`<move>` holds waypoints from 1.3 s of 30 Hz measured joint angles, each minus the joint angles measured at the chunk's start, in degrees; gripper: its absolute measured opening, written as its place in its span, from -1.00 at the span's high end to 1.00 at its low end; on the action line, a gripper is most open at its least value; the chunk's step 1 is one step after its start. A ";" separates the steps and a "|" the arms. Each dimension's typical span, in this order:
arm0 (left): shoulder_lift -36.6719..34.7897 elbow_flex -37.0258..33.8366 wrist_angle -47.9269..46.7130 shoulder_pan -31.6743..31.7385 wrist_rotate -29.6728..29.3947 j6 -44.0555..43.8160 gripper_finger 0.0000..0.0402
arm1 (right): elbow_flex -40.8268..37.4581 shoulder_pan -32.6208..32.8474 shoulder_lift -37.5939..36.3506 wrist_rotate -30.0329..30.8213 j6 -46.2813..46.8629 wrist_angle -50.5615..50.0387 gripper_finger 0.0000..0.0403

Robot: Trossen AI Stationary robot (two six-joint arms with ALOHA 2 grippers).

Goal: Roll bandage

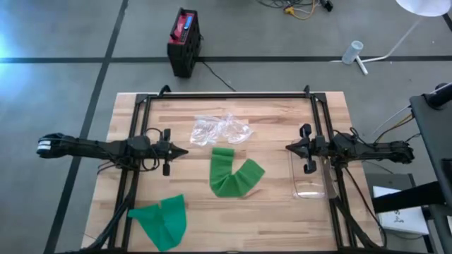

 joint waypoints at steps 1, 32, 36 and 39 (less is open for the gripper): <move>0.01 0.00 -0.01 0.00 0.01 0.00 1.00 | 0.01 -0.01 -0.02 0.00 -0.06 0.01 1.00; 6.94 0.04 41.11 -0.04 2.67 -14.23 1.00 | 0.03 1.41 15.38 -4.85 13.31 33.76 1.00; 10.47 0.04 45.94 -0.04 2.67 -12.37 1.00 | 0.07 2.67 25.22 -3.50 13.13 43.37 1.00; 13.03 0.04 48.18 -0.04 2.66 -11.98 1.00 | 2.44 3.89 32.16 -3.52 13.52 47.19 1.00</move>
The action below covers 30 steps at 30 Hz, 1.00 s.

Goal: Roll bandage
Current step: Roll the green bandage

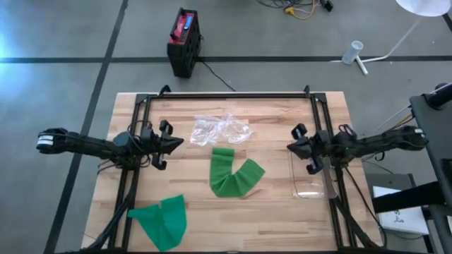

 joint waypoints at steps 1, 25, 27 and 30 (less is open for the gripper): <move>0.78 0.00 0.54 0.00 -0.01 -0.07 1.00 | 1.32 0.53 2.19 0.00 0.06 -0.38 1.00; 8.53 1.06 1.75 0.00 -0.05 -0.92 1.00 | 42.11 1.97 37.61 2.01 -7.40 -19.34 1.00; 8.70 1.06 1.76 0.00 -0.05 -0.92 1.00 | 44.70 1.97 39.50 2.02 -8.17 -23.12 1.00; 8.75 1.05 1.62 0.00 -0.05 -0.92 1.00 | 47.64 1.96 42.59 2.09 -12.70 -28.48 1.00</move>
